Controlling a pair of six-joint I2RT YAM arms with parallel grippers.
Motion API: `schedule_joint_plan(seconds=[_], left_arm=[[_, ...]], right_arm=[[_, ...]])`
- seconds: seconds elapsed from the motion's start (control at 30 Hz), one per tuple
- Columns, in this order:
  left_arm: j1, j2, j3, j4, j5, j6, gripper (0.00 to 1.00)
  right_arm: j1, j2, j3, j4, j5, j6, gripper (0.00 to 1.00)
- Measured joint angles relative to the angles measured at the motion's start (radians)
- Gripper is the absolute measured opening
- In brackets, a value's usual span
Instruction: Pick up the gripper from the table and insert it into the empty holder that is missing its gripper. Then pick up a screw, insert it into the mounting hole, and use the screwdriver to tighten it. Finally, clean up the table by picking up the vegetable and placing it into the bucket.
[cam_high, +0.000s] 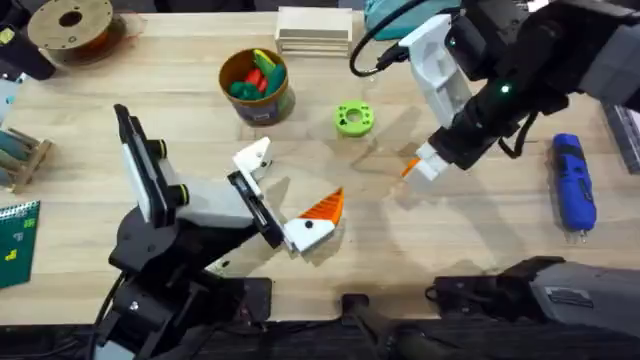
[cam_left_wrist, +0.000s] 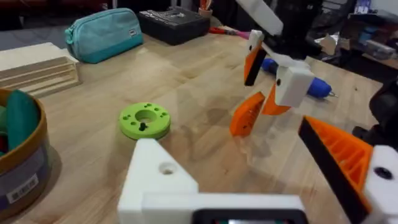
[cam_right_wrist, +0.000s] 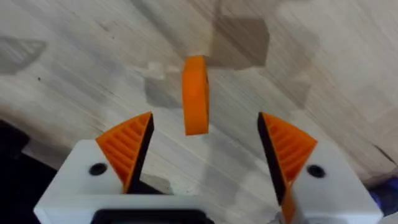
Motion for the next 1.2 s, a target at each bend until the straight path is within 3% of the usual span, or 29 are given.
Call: schedule_joint_plan(seconds=[0.23, 0.63, 0.7, 0.83, 1.03, 1.2], left_arm=[[0.000, 0.000, 0.000, 0.000, 0.000, 0.000, 0.987], [0.000, 0.000, 0.000, 0.000, 0.000, 0.000, 0.987], [0.000, 0.000, 0.000, 0.000, 0.000, -0.001, 0.987], [0.000, 0.000, 0.000, 0.000, 0.000, -0.003, 0.987], [0.000, 0.000, 0.000, 0.000, 0.000, -0.003, 0.987], [0.000, 0.000, 0.000, 0.000, 0.000, -0.003, 0.987]], right_arm=[[0.000, 0.001, 0.000, 0.015, 0.014, -0.008, 0.991], [0.001, 0.067, 0.000, 0.022, 0.002, -0.011, 0.901], [0.001, 0.067, 0.000, 0.026, 0.002, -0.012, 0.853], [0.001, 0.067, 0.000, 0.035, 0.001, -0.014, 0.623], [0.001, 0.067, 0.000, 0.035, -0.010, -0.015, 0.580], [0.001, 0.067, 0.000, 0.034, -0.029, -0.014, 0.435]])
